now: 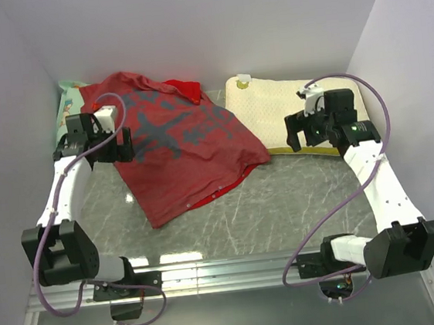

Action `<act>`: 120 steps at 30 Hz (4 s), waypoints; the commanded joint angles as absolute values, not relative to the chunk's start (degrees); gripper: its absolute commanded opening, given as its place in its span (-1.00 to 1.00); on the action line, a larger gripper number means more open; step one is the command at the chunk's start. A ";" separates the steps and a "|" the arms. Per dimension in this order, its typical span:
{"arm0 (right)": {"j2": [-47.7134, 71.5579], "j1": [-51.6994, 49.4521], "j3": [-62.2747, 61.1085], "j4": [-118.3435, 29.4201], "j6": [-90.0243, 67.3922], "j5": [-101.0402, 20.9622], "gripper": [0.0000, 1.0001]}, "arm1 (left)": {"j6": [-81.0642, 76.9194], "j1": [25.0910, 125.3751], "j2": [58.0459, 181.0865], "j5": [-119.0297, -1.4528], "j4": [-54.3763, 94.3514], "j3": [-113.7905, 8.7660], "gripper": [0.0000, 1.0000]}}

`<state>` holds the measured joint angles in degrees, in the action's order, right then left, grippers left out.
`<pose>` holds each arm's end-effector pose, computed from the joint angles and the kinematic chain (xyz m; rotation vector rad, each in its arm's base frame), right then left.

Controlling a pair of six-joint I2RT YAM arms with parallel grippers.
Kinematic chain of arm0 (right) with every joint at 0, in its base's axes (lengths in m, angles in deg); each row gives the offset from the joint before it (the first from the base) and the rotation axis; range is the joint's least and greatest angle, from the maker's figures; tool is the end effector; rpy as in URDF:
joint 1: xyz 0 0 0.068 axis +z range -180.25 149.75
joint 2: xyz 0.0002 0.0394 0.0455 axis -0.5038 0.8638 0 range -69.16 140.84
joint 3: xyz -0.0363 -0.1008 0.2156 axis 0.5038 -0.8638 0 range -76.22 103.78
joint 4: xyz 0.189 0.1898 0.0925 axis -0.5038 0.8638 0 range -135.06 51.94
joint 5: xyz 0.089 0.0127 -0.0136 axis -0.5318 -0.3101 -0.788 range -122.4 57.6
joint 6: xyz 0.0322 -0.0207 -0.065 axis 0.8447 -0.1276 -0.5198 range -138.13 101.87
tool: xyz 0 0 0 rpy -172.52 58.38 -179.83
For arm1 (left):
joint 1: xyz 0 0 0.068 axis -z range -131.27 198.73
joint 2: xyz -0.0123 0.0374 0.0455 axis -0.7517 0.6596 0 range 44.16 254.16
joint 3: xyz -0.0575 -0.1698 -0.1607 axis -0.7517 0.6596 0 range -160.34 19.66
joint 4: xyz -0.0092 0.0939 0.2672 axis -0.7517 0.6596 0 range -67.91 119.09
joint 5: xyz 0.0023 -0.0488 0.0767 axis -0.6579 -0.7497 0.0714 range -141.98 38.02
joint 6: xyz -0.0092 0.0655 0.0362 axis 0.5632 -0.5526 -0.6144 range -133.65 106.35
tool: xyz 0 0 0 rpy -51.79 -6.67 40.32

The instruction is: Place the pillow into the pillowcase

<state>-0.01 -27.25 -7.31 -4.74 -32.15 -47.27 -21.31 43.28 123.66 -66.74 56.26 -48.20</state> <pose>0.3081 0.0325 0.2999 -0.4673 2.2086 0.1931 0.3473 0.0169 0.2479 0.1681 2.3390 -0.1928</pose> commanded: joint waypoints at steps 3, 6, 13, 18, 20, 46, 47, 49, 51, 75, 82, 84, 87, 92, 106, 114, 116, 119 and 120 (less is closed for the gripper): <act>1.50 -27.18 -4.68 -3.66 -32.37 -49.71 1.00 | -20.33 43.37 129.31 -63.95 55.40 -59.83 0.99; 3.43 -26.12 -3.97 -3.84 -31.58 -50.06 1.00 | -18.76 41.45 139.14 -61.22 57.77 -74.66 0.99; 7.56 -20.59 -1.34 -3.66 -31.14 -49.36 1.00 | -11.46 33.37 171.37 -62.35 67.88 -117.41 0.99; 14.24 -11.47 3.22 -3.75 -31.14 -47.52 0.99 | -11.89 32.12 172.67 -60.60 55.79 -111.80 0.99; 18.18 -9.87 5.16 -3.22 -30.96 -48.04 0.99 | -11.28 31.68 170.90 -61.20 48.74 -105.71 0.99; 29.53 -4.94 6.14 -5.86 -28.33 -49.81 0.43 | -21.37 17.28 143.06 -64.47 61.10 -81.27 -1.00; 29.98 -4.85 6.31 -5.94 -27.89 -49.71 0.42 | -22.78 16.31 140.51 -64.03 63.03 -74.72 -0.99; 30.94 -4.94 6.84 -6.03 -27.27 -50.06 0.36 | -27.61 14.03 132.81 -59.66 64.45 -67.66 -0.99; 31.39 -4.85 7.10 -6.03 -26.48 -50.59 0.32 | -31.12 12.09 127.51 -57.09 63.49 -56.76 -0.99; 40.17 -2.56 10.44 -11.74 -18.66 -42.95 0.40 | -34.57 28.59 136.32 -77.91 52.51 -64.62 0.99; 47.54 -2.04 17.12 -8.41 -19.53 -42.33 0.50 | -27.28 36.86 153.66 -75.45 48.90 -75.96 0.99; 48.87 -1.42 17.04 -8.41 -20.06 -41.72 0.47 | -26.57 38.26 156.38 -72.38 46.80 -76.23 0.99; 49.23 -0.55 16.42 -8.85 -20.77 -41.89 0.04 | -26.49 39.06 158.76 -70.70 46.79 -77.11 0.47; 43.97 -0.54 15.90 -6.83 -22.61 -41.89 -1.00 | -26.84 38.02 156.76 -72.71 53.99 -80.98 -0.99; 7.67 -1.51 2.80 -13.67 -34.03 -46.81 -1.00 | -17.87 3.49 105.98 -79.93 50.75 -63.33 -0.99; -2.88 -0.72 8.15 -10.17 -37.38 -53.66 -1.00 | -16.12 0.57 87.58 -64.92 46.96 -64.53 -0.99; -3.50 0.42 9.55 -9.90 -37.55 -54.19 -1.00 | -14.89 0.57 88.71 -63.59 48.80 -68.57 -0.99; -2.19 1.83 13.24 -9.81 -37.47 -53.76 -1.00 | -14.97 0.57 92.93 -62.79 48.46 -72.18 -0.99; -0.18 1.92 14.39 -9.81 -37.38 -53.76 -1.00 | -15.41 0.57 94.94 -62.70 46.72 -72.54 -0.99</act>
